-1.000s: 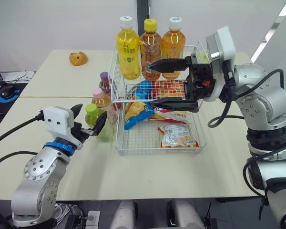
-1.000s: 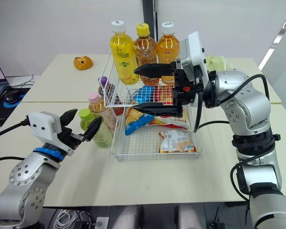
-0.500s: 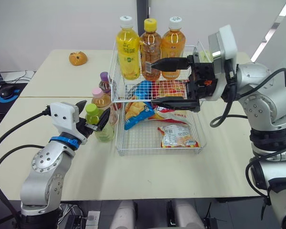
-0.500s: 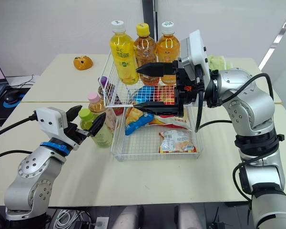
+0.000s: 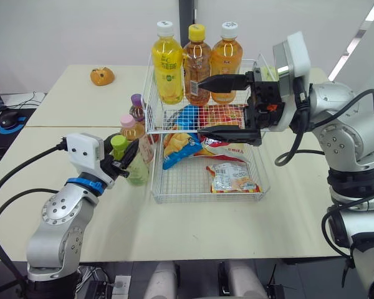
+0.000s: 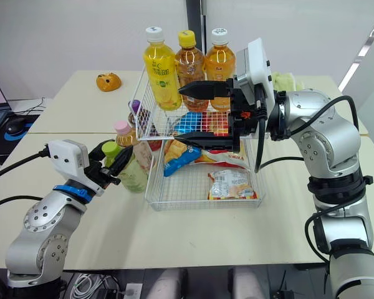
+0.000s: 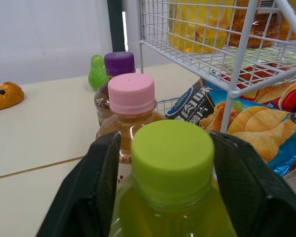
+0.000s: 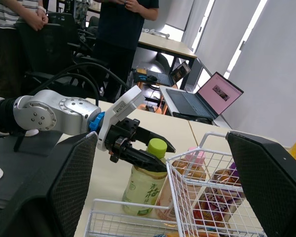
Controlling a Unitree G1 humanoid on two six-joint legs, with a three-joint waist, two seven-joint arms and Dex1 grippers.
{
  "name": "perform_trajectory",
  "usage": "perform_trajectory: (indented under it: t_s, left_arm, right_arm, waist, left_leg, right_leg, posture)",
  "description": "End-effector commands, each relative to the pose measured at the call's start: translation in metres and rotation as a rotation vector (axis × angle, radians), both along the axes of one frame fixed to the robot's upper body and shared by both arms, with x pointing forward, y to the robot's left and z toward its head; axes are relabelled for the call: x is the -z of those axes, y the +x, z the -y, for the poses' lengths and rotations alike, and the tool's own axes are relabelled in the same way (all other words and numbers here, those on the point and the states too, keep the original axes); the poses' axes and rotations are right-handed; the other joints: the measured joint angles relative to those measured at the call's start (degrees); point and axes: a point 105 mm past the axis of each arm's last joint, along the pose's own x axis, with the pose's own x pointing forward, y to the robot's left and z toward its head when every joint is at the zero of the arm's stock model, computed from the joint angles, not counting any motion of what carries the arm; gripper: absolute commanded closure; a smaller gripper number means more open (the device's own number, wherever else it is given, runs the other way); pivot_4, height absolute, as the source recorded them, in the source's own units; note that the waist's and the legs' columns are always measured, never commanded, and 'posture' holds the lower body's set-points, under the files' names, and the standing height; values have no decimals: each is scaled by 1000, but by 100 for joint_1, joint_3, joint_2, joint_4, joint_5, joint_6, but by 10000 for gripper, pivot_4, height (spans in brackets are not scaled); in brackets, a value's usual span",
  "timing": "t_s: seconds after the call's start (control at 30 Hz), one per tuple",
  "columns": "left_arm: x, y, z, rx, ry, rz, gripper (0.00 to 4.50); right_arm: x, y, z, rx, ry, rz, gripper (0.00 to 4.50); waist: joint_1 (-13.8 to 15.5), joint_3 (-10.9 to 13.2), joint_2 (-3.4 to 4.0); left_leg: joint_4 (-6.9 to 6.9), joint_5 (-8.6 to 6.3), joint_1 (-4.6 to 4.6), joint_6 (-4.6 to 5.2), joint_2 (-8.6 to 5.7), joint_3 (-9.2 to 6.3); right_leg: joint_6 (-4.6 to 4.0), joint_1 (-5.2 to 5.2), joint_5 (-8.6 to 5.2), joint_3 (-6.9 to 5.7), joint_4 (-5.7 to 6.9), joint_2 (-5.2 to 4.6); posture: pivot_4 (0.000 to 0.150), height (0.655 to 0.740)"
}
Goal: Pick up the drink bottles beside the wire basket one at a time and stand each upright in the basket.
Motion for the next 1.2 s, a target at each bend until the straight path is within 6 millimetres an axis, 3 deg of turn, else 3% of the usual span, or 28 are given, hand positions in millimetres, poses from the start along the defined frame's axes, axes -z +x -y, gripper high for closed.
perform_trajectory:
  t_s: [0.03,0.43,0.8,1.2]
  left_arm:
    - [-8,-3,3,9,6,33,30444]
    - [-11,-8,-8,-9,-6,22,31131]
    - [-57,-32,-29,293,-48,-52,31131]
    - [-103,-44,-27,451,21,-113,31131]
  right_arm:
    - [-11,-7,4,-4,29,49,0]
    - [-10,-6,4,0,26,50,0]
    - [-12,-3,5,-5,46,42,0]
    - [-10,-3,5,6,45,64,0]
  waist:
    - [-1,0,0]
    - [-1,0,0]
    - [-20,4,3]
    - [-22,7,5]
  left_leg:
    - [-1,0,0,0,0,0]
    - [-2,0,0,0,1,0]
    - [-19,0,-4,0,2,-4]
    - [-28,0,-6,-1,2,-6]
  right_leg:
    - [0,0,0,0,0,0]
    - [0,0,0,0,-1,0]
    - [-2,-12,-2,-6,-4,0]
    - [-1,-12,-3,-10,-14,-1]
  posture:
    - [1500,7400]
    - [1500,7400]
    - [1500,7400]
    - [1500,7400]
